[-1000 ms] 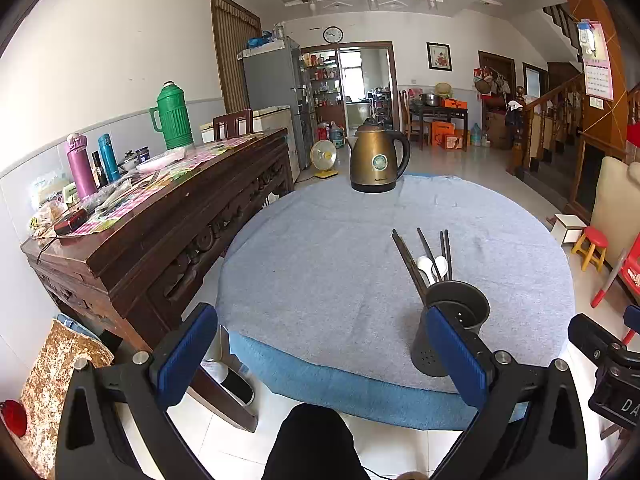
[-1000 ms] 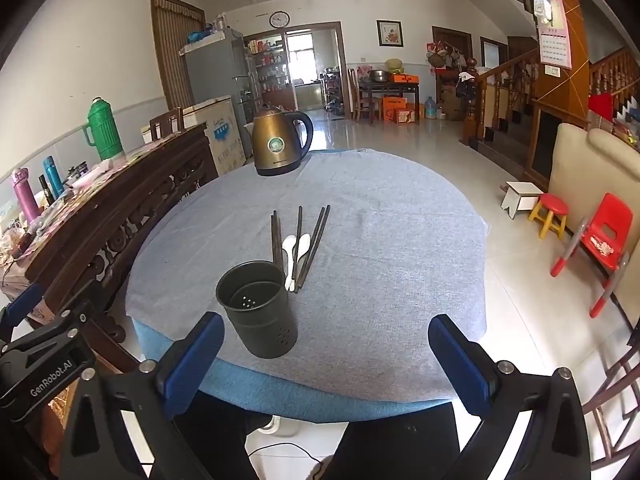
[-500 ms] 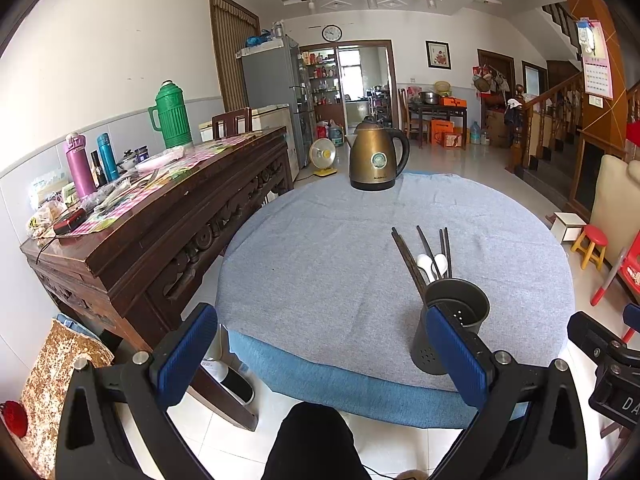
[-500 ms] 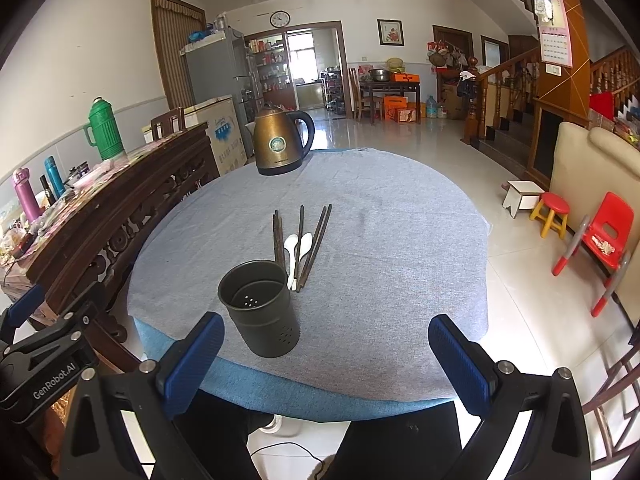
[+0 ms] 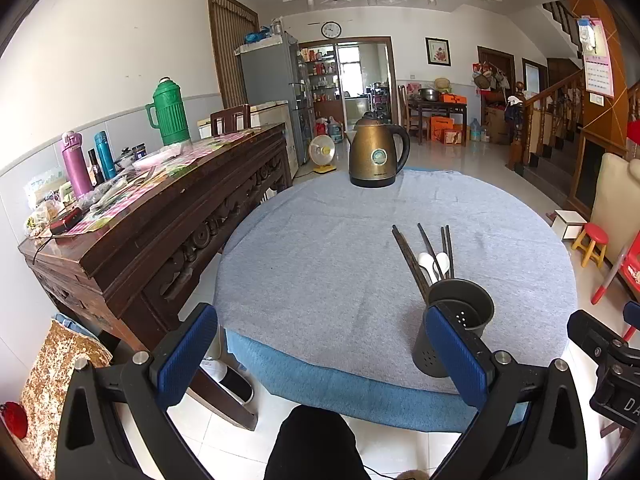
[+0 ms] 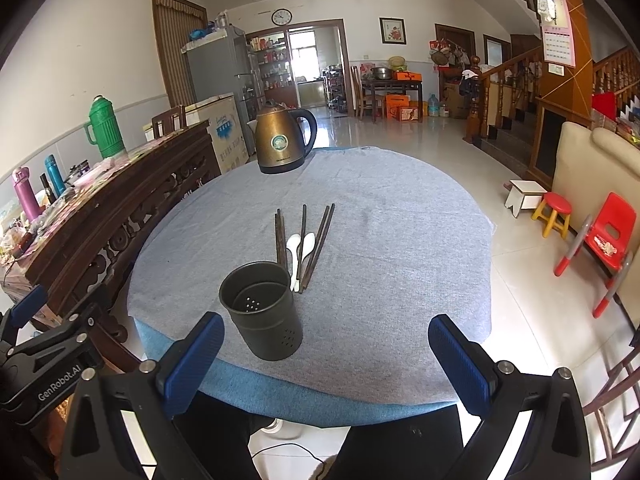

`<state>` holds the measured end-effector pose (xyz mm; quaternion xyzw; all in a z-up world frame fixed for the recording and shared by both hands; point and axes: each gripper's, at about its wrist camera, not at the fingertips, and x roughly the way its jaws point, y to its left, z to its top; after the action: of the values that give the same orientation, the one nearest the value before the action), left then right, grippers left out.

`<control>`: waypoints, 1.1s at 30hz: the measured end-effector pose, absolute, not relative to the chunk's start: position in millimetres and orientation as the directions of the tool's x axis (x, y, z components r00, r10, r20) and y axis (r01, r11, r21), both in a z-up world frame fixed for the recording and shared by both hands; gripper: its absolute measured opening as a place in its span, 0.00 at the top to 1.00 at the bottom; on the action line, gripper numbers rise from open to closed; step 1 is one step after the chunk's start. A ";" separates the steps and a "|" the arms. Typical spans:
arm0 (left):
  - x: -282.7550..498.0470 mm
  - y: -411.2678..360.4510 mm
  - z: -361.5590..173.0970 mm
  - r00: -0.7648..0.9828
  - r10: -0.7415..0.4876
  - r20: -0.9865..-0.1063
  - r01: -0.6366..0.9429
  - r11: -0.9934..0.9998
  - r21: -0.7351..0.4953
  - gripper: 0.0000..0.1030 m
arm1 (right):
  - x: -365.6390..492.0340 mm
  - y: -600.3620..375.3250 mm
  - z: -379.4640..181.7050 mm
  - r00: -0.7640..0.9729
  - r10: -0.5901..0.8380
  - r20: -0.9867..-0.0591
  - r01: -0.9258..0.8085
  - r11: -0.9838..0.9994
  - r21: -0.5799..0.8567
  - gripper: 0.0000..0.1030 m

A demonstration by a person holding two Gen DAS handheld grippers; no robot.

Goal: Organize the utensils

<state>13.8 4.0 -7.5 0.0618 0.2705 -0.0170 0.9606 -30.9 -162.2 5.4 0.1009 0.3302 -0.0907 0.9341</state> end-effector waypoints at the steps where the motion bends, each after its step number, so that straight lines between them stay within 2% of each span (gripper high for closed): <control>1: 16.0 4.4 -7.0 0.852 -0.003 -0.524 0.066 0.993 0.101 0.00 | -29.1 -162.3 5.4 0.764 -0.105 -0.637 0.235 0.964 0.124 0.00; 6: 33.5 5.1 -12.4 0.836 -0.004 -0.549 0.062 0.994 0.087 0.00 | -12.8 -168.8 6.0 0.740 -0.104 -0.664 0.240 0.964 0.116 0.00; 8: 41.4 5.7 -14.6 0.806 -0.026 -0.591 0.063 0.997 0.042 0.00 | -3.0 -174.8 4.4 0.735 -0.101 -0.671 0.241 0.963 0.119 0.00; 13: 79.7 4.6 -24.4 0.774 -0.040 -0.632 0.077 0.997 0.031 0.00 | 33.1 -197.7 -2.7 0.699 -0.065 -0.712 0.256 0.952 0.165 0.00; 19: 177.3 2.0 -43.6 0.686 -0.125 -0.717 0.152 0.988 -0.026 0.00 | 113.2 -242.1 -17.9 0.657 0.044 -0.753 0.233 0.938 0.257 0.00; 21: 212.9 -3.1 -52.9 0.645 -0.156 -0.748 0.170 0.984 -0.058 0.00 | 150.9 -260.3 -28.5 0.641 0.087 -0.763 0.228 0.927 0.297 0.03; 22: 234.8 -7.9 -59.1 0.618 -0.175 -0.767 0.184 0.980 -0.075 0.00 | 168.3 -266.4 -33.7 0.640 0.101 -0.762 0.220 0.926 0.307 0.05; 25: 285.2 -27.3 -71.9 0.560 -0.249 -0.791 0.229 0.963 -0.141 0.01 | 228.8 -284.9 -61.0 0.587 0.139 -0.798 0.241 0.911 0.336 0.23; 27: 314.6 -39.3 -85.2 0.504 -0.274 -0.819 0.235 0.956 -0.175 0.07 | 264.8 -295.2 -81.7 0.550 0.181 -0.815 0.260 0.891 0.373 0.41; 29: 334.9 -44.2 -100.6 0.448 -0.273 -0.851 0.231 0.955 -0.185 0.23 | 292.5 -306.1 -101.6 0.527 0.217 -0.822 0.289 0.863 0.413 0.52; 31: 355.3 -52.3 -116.6 0.388 -0.277 -0.879 0.214 0.955 -0.206 0.32 | 316.4 -313.1 -118.7 0.509 0.249 -0.824 0.310 0.840 0.445 0.54; 33: 370.0 -65.2 -124.3 0.353 -0.309 -0.883 0.205 0.946 -0.249 0.33 | 337.3 -316.1 -133.5 0.495 0.259 -0.829 0.322 0.832 0.452 0.56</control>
<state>370.0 -65.2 -124.3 -0.0477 0.5467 -0.1565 0.8212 337.3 -316.1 -133.5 0.2892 0.5021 -0.0192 0.8148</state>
